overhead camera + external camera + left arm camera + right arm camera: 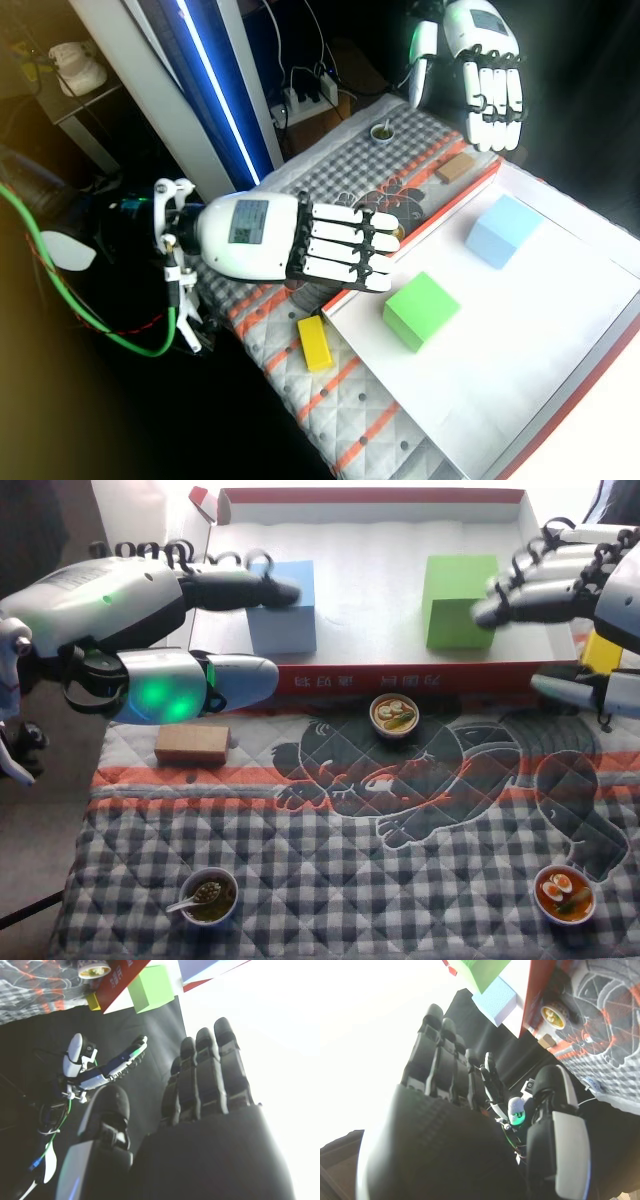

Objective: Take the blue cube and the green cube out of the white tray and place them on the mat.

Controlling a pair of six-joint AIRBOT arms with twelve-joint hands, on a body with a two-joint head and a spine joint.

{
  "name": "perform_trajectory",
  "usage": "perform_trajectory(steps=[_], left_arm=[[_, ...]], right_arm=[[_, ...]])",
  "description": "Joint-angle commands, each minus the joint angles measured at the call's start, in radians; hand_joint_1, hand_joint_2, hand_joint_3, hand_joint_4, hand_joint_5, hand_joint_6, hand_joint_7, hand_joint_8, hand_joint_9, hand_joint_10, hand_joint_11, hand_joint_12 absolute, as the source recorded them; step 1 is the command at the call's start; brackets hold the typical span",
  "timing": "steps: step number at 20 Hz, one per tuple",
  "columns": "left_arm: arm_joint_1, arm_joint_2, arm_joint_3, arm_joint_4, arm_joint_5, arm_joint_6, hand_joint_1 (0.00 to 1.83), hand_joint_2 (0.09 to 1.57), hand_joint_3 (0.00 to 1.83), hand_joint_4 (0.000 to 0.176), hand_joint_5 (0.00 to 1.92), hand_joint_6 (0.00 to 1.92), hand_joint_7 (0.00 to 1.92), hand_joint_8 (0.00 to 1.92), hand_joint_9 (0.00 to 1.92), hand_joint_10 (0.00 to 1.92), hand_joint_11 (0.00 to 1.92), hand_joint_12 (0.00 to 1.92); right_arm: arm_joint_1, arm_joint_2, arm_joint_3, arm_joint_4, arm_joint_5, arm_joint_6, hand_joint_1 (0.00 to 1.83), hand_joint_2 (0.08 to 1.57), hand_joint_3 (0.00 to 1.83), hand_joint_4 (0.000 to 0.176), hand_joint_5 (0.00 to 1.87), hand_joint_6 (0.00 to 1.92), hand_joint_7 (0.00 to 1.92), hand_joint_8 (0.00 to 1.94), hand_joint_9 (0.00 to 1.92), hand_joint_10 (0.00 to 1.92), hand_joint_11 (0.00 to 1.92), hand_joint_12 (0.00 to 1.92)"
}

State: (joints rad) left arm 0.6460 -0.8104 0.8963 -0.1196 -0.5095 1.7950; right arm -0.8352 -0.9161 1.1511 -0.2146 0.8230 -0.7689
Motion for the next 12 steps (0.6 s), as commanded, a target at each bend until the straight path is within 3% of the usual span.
perform_trajectory(steps=[1,3,4,6,7,8,9,10,12], left_arm=[[-0.011,-0.01,0.009,-0.009,-0.117,-0.003,0.27,1.3,0.0,0.148,0.41,0.0,0.42,0.0,0.48,0.01,0.16,0.63],[-0.036,-0.041,0.047,-0.032,-0.098,-0.003,0.4,1.2,0.0,0.173,0.34,0.0,0.37,0.0,0.39,0.0,0.1,0.63],[-0.06,-0.062,0.07,-0.042,-0.082,-0.001,0.4,1.16,0.0,0.175,0.27,0.0,0.33,0.0,0.34,0.0,0.05,0.66],[-0.107,-0.107,0.129,-0.065,-0.045,0.002,0.53,1.04,0.0,0.176,0.26,0.0,0.16,0.0,0.14,0.0,0.0,0.35],[-0.129,-0.129,0.16,-0.082,-0.022,0.014,0.48,1.04,0.0,0.176,0.21,0.0,0.08,0.0,0.03,0.0,0.0,0.09],[-0.164,-0.164,0.201,-0.127,0.011,0.072,0.49,1.03,0.0,0.176,0.14,0.0,0.02,0.0,0.01,0.0,0.0,0.02],[-0.184,-0.187,0.224,-0.179,0.033,0.154,0.49,1.01,0.0,0.176,0.07,0.0,0.0,0.0,0.0,0.0,0.0,0.0],[-0.199,-0.211,0.247,-0.235,0.052,0.241,0.53,0.98,0.0,0.176,0.07,0.0,0.0,0.0,0.01,0.0,0.04,0.02],[-0.221,-0.258,0.299,-0.319,0.085,0.341,0.58,0.93,0.0,0.176,0.06,0.0,0.0,0.0,0.0,0.0,0.01,0.01]], right_arm=[[0.016,-0.004,0.006,0.026,0.112,-0.004,0.75,1.33,0.0,0.0,0.66,0.0,0.56,0.0,0.52,0.01,0.21,0.77],[0.03,-0.023,0.025,0.041,0.112,-0.004,0.74,1.3,0.0,0.0,0.63,0.0,0.56,0.0,0.51,0.0,0.2,0.7],[0.042,-0.034,0.039,0.055,0.112,-0.004,0.71,1.27,0.0,0.0,0.6,0.0,0.55,0.0,0.51,0.0,0.2,0.69],[0.072,-0.058,0.068,0.078,0.108,-0.004,0.7,1.16,0.0,0.021,0.52,0.0,0.51,0.0,0.45,0.0,0.08,0.76],[0.089,-0.072,0.085,0.086,0.097,-0.004,0.61,1.1,0.0,0.064,0.41,0.0,0.42,0.0,0.36,0.0,0.01,0.72],[0.126,-0.095,0.113,0.089,0.063,-0.004,0.55,1.06,0.0,0.106,0.33,0.0,0.38,0.0,0.33,0.0,0.0,0.71],[0.154,-0.118,0.14,0.089,0.028,-0.004,0.59,1.01,0.0,0.13,0.26,0.0,0.27,0.0,0.21,0.0,0.0,0.65],[0.179,-0.143,0.168,0.088,-0.004,-0.004,0.59,0.99,0.0,0.134,0.22,0.0,0.22,0.0,0.2,0.0,0.0,0.71],[0.221,-0.185,0.215,0.089,-0.058,-0.004,0.55,0.98,0.0,0.136,0.14,0.0,0.13,0.0,0.15,0.0,0.0,0.55]])
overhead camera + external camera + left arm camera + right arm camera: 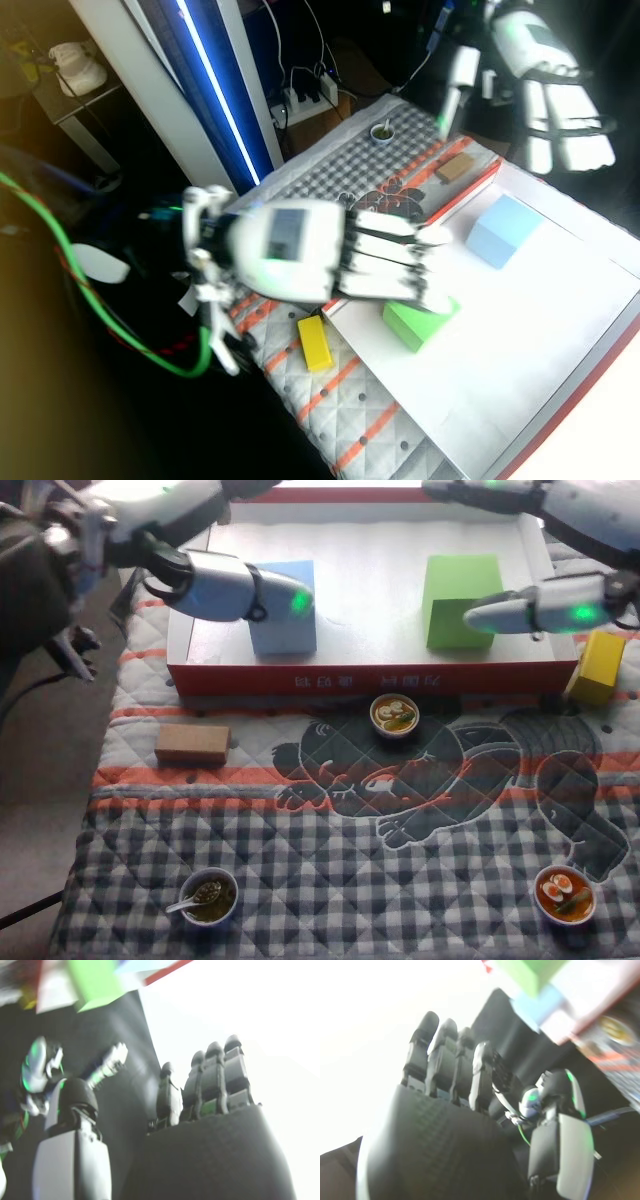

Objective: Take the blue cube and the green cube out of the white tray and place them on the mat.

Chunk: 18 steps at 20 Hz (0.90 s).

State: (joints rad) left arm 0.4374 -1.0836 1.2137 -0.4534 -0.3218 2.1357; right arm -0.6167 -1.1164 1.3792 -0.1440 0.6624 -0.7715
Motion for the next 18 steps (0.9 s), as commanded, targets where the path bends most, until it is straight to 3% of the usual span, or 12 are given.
perform_trajectory(steps=[1,2,3,6,8,11,12,13,14,15,16,18], left_arm=[[-0.026,-0.015,0.026,-0.013,-0.073,0.004,0.67,0.89,0.0,0.176,0.03,0.0,0.0,0.0,0.0,0.0,0.0,0.0],[-0.032,-0.033,0.053,-0.026,-0.055,0.004,0.68,0.87,0.0,0.176,0.01,0.0,0.0,0.0,0.0,0.0,0.0,0.0],[-0.04,-0.06,0.093,-0.041,-0.028,0.004,0.68,0.83,0.0,0.176,0.01,0.0,0.0,0.0,0.0,0.0,0.01,0.01],[-0.046,-0.116,0.169,-0.053,0.038,0.004,0.62,0.81,0.0,0.176,0.05,0.01,0.0,0.0,0.0,0.0,0.04,0.02],[-0.043,-0.148,0.205,-0.052,0.071,0.004,0.64,0.84,0.01,0.176,0.03,0.0,0.0,0.0,0.0,0.0,0.01,0.01],[-0.036,-0.17,0.228,-0.052,0.118,0.027,0.64,0.86,0.01,0.176,0.09,0.02,0.0,0.0,0.01,0.0,0.04,0.02],[-0.031,-0.183,0.236,-0.156,0.138,0.164,0.64,0.87,0.01,0.176,0.12,0.0,0.0,0.0,0.01,0.0,0.04,0.02],[-0.031,-0.183,0.236,-0.169,0.138,0.184,0.64,0.87,0.01,0.176,0.12,0.0,0.0,0.0,0.01,0.0,0.04,0.02],[-0.026,-0.191,0.238,-0.255,0.139,0.301,0.64,0.87,0.0,0.176,0.1,0.0,0.0,0.0,0.01,0.0,0.03,0.02],[-0.024,-0.198,0.243,-0.311,0.143,0.37,0.63,0.88,0.01,0.176,0.07,0.0,0.0,0.0,0.01,0.0,0.05,0.03],[-0.02,-0.204,0.253,-0.332,0.152,0.392,0.64,0.87,0.0,0.176,0.07,0.0,0.0,0.0,0.02,0.0,0.06,0.04],[-0.017,-0.212,0.269,-0.352,0.159,0.392,0.73,0.85,0.0,0.176,0.13,0.02,0.0,0.0,0.04,0.01,0.06,0.04]], right_arm=[[0.026,-0.009,0.016,0.019,0.066,-0.001,0.51,0.96,0.0,0.145,0.11,0.0,0.16,0.01,0.17,0.01,0.0,0.54],[0.038,-0.024,0.032,0.019,0.048,-0.001,0.51,0.95,0.0,0.157,0.1,0.0,0.15,0.01,0.16,0.01,0.0,0.53],[0.05,-0.043,0.055,0.02,0.022,-0.001,0.56,0.94,0.0,0.143,0.12,0.0,0.15,0.0,0.16,0.0,0.0,0.57],[0.066,-0.079,0.098,0.02,-0.03,-0.001,0.64,0.95,0.0,0.173,0.1,0.0,0.06,0.0,0.1,0.0,0.0,0.56],[0.068,-0.098,0.119,0.02,-0.061,-0.001,0.67,0.95,0.0,0.139,0.13,0.0,0.13,0.01,0.14,0.01,0.0,0.59],[0.068,-0.123,0.148,0.021,-0.108,-0.001,0.63,0.93,0.0,0.175,0.1,0.0,0.15,0.01,0.16,0.01,0.0,0.61],[0.068,-0.137,0.167,0.023,-0.138,-0.001,0.65,0.96,0.0,0.145,0.12,0.0,0.22,0.0,0.27,0.01,0.0,0.9],[0.068,-0.137,0.169,0.024,-0.141,-0.001,0.65,0.96,0.0,0.145,0.12,0.0,0.22,0.0,0.27,0.01,0.0,0.9],[0.068,-0.14,0.181,0.03,-0.155,-0.001,0.67,0.97,0.0,0.141,0.12,0.0,0.24,0.0,0.28,0.01,0.0,0.86],[0.068,-0.149,0.189,0.034,-0.165,-0.001,0.66,0.94,0.0,0.169,0.12,0.0,0.21,0.01,0.25,0.01,0.0,0.75],[0.068,-0.157,0.198,0.038,-0.175,-0.001,0.65,0.95,0.0,0.175,0.11,0.0,0.18,0.0,0.21,0.0,0.0,0.67],[0.068,-0.164,0.206,0.043,-0.185,-0.001,0.64,0.94,0.0,0.157,0.12,0.0,0.19,0.0,0.19,0.0,0.0,0.56]])
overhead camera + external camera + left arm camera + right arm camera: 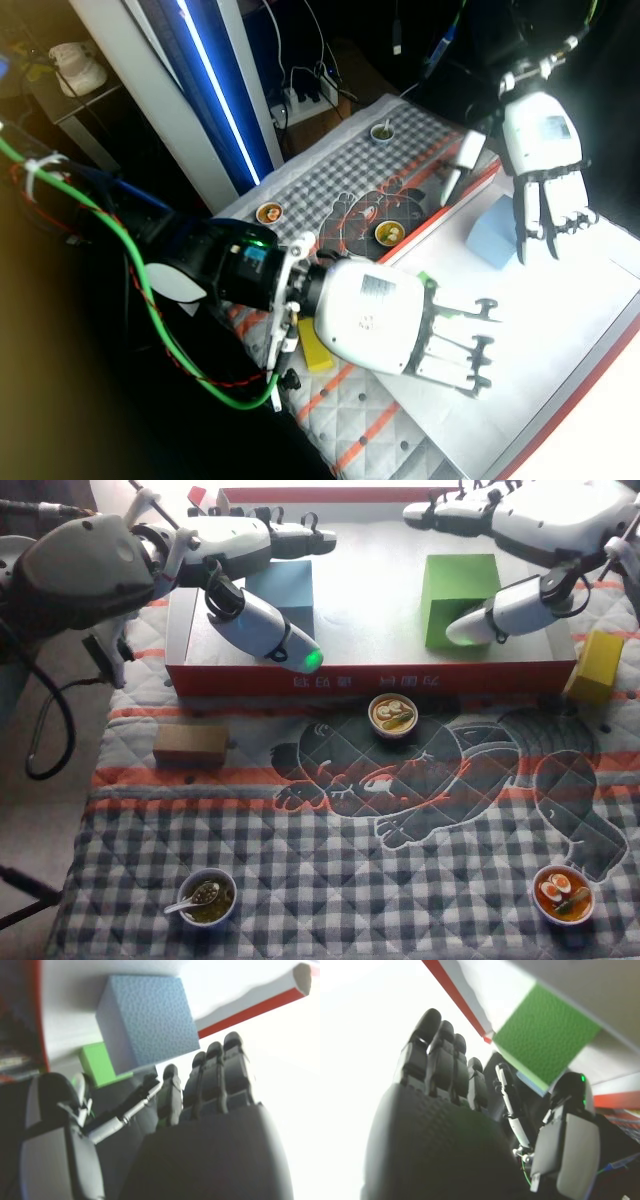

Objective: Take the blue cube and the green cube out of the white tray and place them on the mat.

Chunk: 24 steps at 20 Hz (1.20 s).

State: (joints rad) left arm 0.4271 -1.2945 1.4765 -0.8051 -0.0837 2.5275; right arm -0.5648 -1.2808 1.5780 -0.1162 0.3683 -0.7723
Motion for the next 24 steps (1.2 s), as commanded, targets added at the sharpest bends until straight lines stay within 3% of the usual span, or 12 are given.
perform_trajectory(steps=[1,4,9,13,14,15,17,18,19,21,22,24], left_arm=[[-0.007,-0.003,0.01,-0.004,-0.078,0.001,0.73,0.85,0.0,0.176,0.13,0.02,0.0,0.0,0.04,0.01,0.06,0.04],[-0.008,-0.006,0.024,-0.022,-0.077,0.001,0.7,0.93,0.01,0.176,0.08,0.0,0.03,0.0,0.1,0.01,0.11,0.06],[-0.006,-0.013,0.041,-0.064,-0.078,0.001,1.07,1.17,0.0,0.164,0.35,0.01,0.47,0.01,0.57,0.03,0.3,0.2],[0.0,-0.02,0.053,-0.091,-0.083,0.001,1.26,1.19,0.0,0.112,0.54,0.0,0.7,0.01,0.73,0.01,0.09,1.05],[0.001,-0.021,0.054,-0.097,-0.086,0.001,1.3,1.21,0.04,0.103,0.6,0.0,0.71,1.14,0.78,0.03,0.1,1.15],[0.004,-0.024,0.057,-0.113,-0.094,0.001,1.42,1.22,0.01,0.094,0.67,0.0,0.72,1.29,0.68,1.26,0.09,1.2],[0.01,-0.027,0.058,-0.121,-0.11,-0.021,1.46,1.2,0.0,0.065,0.78,0.02,0.78,1.24,0.68,1.54,0.11,1.26],[0.013,-0.026,0.057,-0.092,-0.12,-0.075,1.46,1.2,0.0,0.065,0.8,0.02,0.79,1.23,0.66,1.55,0.11,1.27],[0.013,-0.021,0.054,-0.041,-0.132,-0.157,1.36,1.18,0.0,0.074,0.85,0.02,0.82,1.24,0.55,1.03,0.11,1.23],[0.01,0.005,0.03,0.11,-0.164,-0.368,1.32,1.2,0.0,0.06,0.82,0.0,0.79,1.29,0.59,0.63,0.11,1.2],[0.006,0.036,0.003,0.221,-0.188,-0.504,1.22,1.2,0.0,0.0,0.76,0.93,0.87,1.31,0.66,0.54,0.16,1.19],[-0.006,0.1,-0.069,0.369,-0.244,-0.653,1.19,1.25,0.0,0.0,0.69,1.34,0.75,1.39,0.75,0.5,0.24,1.27]], right_arm=[[0.015,0.0,0.007,0.016,0.109,0.0,0.64,0.94,0.0,0.157,0.12,0.0,0.19,0.0,0.19,0.0,0.0,0.56],[0.009,-0.005,0.007,0.022,0.109,0.0,0.71,0.99,0.0,0.166,0.15,0.0,0.25,0.0,0.27,0.01,0.0,0.79],[0.005,-0.009,0.007,0.029,0.109,0.0,0.77,1.01,0.0,0.076,0.31,0.0,0.62,0.01,0.71,0.03,0.29,1.14],[0.003,-0.013,0.008,0.031,0.109,0.0,0.83,1.03,0.0,0.003,0.41,0.01,0.75,0.03,0.75,0.02,0.16,1.26],[0.003,-0.015,0.009,0.031,0.109,0.0,0.86,1.03,0.0,0.0,0.46,0.01,0.83,0.03,0.79,0.03,0.12,1.33],[0.003,-0.017,0.01,0.031,0.109,0.0,0.92,1.06,0.0,0.0,0.57,0.01,0.92,0.03,0.87,0.06,0.22,1.44],[0.003,-0.017,0.01,0.031,0.109,0.003,0.99,1.09,0.0,0.0,0.76,0.02,1.01,0.03,0.96,0.09,0.35,1.42],[0.003,-0.016,0.01,0.031,0.109,0.003,1.27,1.13,0.0,0.0,0.8,0.01,0.98,0.82,0.99,0.11,0.46,1.33],[0.003,-0.016,0.009,0.031,0.114,0.003,1.26,1.13,0.0,0.0,0.82,0.83,1.05,0.99,1.04,0.14,0.46,1.37],[0.004,-0.014,-0.008,0.031,0.142,0.004,1.22,1.14,0.0,0.0,0.86,1.06,0.99,1.07,1.07,0.19,0.51,1.41],[0.006,0.006,-0.027,0.031,0.183,0.014,1.22,1.13,0.01,0.0,0.89,1.03,1.0,1.06,1.06,0.31,0.52,1.43],[0.006,0.059,-0.078,0.031,0.277,0.022,1.21,1.13,0.0,0.024,0.94,1.03,0.96,1.05,0.93,0.46,0.48,1.38]])
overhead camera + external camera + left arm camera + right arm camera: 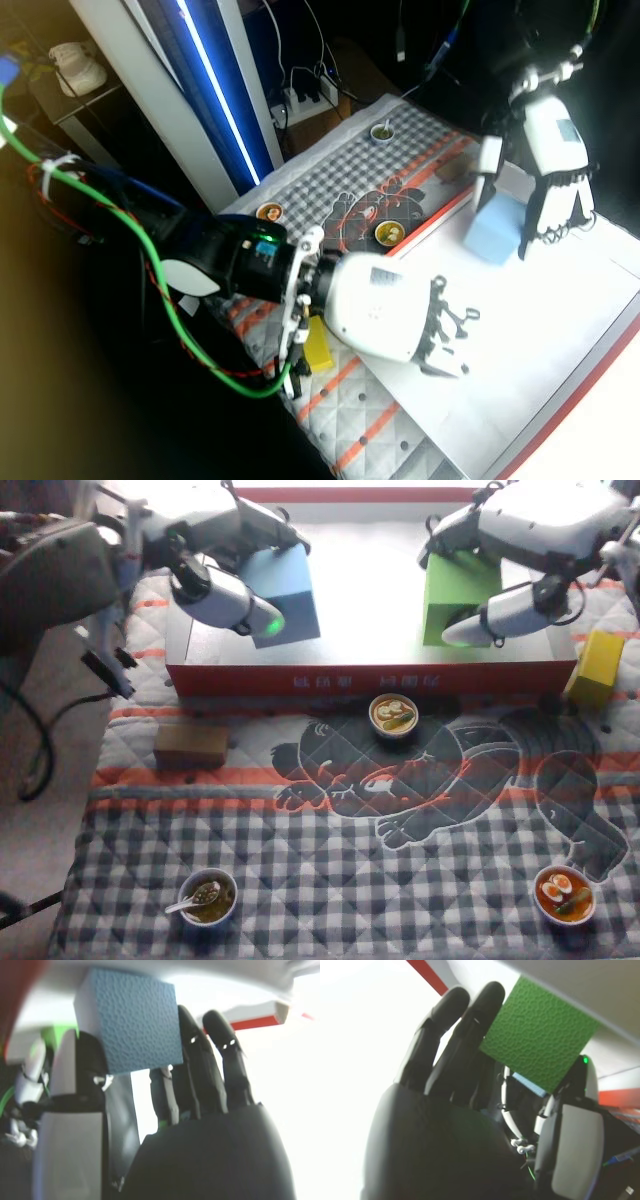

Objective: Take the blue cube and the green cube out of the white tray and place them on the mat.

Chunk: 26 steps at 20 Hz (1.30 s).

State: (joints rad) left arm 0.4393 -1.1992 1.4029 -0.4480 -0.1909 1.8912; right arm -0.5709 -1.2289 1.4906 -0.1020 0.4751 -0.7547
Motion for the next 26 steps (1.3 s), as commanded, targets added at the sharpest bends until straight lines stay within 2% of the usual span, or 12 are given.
perform_trajectory(steps=[1,4,5,7,11,12,16,17,21,24,25,26], left_arm=[[-0.023,0.026,-0.018,0.049,-0.154,-0.047,1.32,1.22,0.0,0.0,0.69,1.2,0.85,1.29,0.7,1.34,0.27,1.2],[-0.031,0.077,-0.084,0.177,-0.196,-0.154,1.36,1.2,0.0,0.0,0.7,1.13,0.9,1.21,0.76,1.5,0.47,1.02],[-0.031,0.105,-0.12,0.257,-0.211,-0.216,1.35,1.19,0.0,0.0,0.75,1.22,0.86,1.12,0.76,1.42,0.51,1.03],[-0.013,0.174,-0.209,0.362,-0.236,-0.274,1.35,1.19,0.0,0.0,0.75,1.27,0.87,1.09,0.72,1.46,0.45,1.26],[0.069,0.287,-0.368,0.441,-0.269,-0.275,1.23,1.17,0.0,0.0,0.84,1.16,0.88,1.18,0.87,1.11,0.69,1.48],[0.092,0.316,-0.403,0.492,-0.285,-0.33,1.24,1.18,0.0,0.0,0.8,1.07,0.91,1.28,0.8,1.11,0.57,1.58],[0.155,0.353,-0.445,0.65,-0.322,-0.593,1.37,1.16,0.0,0.0,0.78,0.99,0.92,1.12,0.87,1.41,0.59,1.5],[0.172,0.353,-0.45,0.648,-0.326,-0.594,1.46,1.12,0.0,0.0,0.79,0.42,0.96,0.96,0.87,1.34,0.52,1.46],[0.226,0.354,-0.468,0.625,-0.338,-0.598,1.37,1.09,0.0,0.0,0.89,0.01,0.97,1.02,0.74,1.12,0.55,1.54],[0.248,0.346,-0.474,0.617,-0.334,-0.599,1.35,1.13,0.0,0.0,0.85,0.0,0.91,1.12,0.62,1.28,0.46,1.64],[0.251,0.341,-0.472,0.611,-0.333,-0.599,1.21,1.06,0.0,0.0,0.79,0.0,0.72,0.76,0.55,1.33,0.37,1.69],[0.252,0.339,-0.469,0.605,-0.333,-0.599,1.03,1.01,0.0,0.046,0.58,0.0,0.62,0.43,0.44,1.17,0.25,1.61]], right_arm=[[0.012,0.028,-0.012,0.017,0.202,0.005,1.32,1.13,0.0,0.0,0.93,1.08,0.98,1.01,0.82,1.09,0.46,1.33],[0.012,0.073,-0.073,0.006,0.289,0.005,1.36,1.12,0.0,0.0,0.86,1.15,1.02,0.88,0.89,1.21,0.66,1.2],[0.012,0.092,-0.11,-0.005,0.336,0.005,1.24,1.14,0.0,0.0,0.87,1.11,1.01,0.99,0.88,0.93,0.68,1.3],[0.011,0.161,-0.186,-0.043,0.399,0.005,1.33,1.11,0.0,0.0,0.94,1.0,1.02,0.9,0.9,1.14,0.69,1.41],[-0.067,0.235,-0.293,-0.094,0.452,0.005,1.23,1.12,0.0,0.0,0.91,1.0,1.04,1.01,0.92,0.82,0.63,1.46],[-0.111,0.261,-0.325,-0.094,0.486,0.018,1.38,1.07,0.0,0.0,0.95,0.89,1.16,0.75,1.0,1.06,0.67,1.32],[-0.232,0.32,-0.385,-0.086,0.587,0.084,1.35,1.1,0.0,0.0,0.92,0.93,1.07,0.89,0.94,1.15,0.67,1.47],[-0.254,0.322,-0.395,-0.083,0.592,0.085,1.37,1.1,0.0,0.0,0.91,0.97,1.06,0.88,0.95,1.16,0.67,1.36],[-0.324,0.322,-0.416,-0.078,0.595,0.106,1.29,1.05,0.0,0.0,1.0,0.89,1.25,0.55,1.12,0.65,0.85,1.12],[-0.37,0.322,-0.415,-0.077,0.595,0.131,1.23,1.12,0.01,0.0,0.85,1.08,1.1,0.88,1.04,0.34,0.52,1.36],[-0.384,0.322,-0.415,-0.072,0.595,0.135,1.11,1.08,0.0,0.0,0.72,0.48,0.91,0.41,0.93,0.25,0.41,1.36],[-0.391,0.322,-0.416,-0.068,0.595,0.137,0.97,1.03,0.0,0.0,0.59,0.15,0.71,0.13,0.7,0.1,0.18,1.25]])
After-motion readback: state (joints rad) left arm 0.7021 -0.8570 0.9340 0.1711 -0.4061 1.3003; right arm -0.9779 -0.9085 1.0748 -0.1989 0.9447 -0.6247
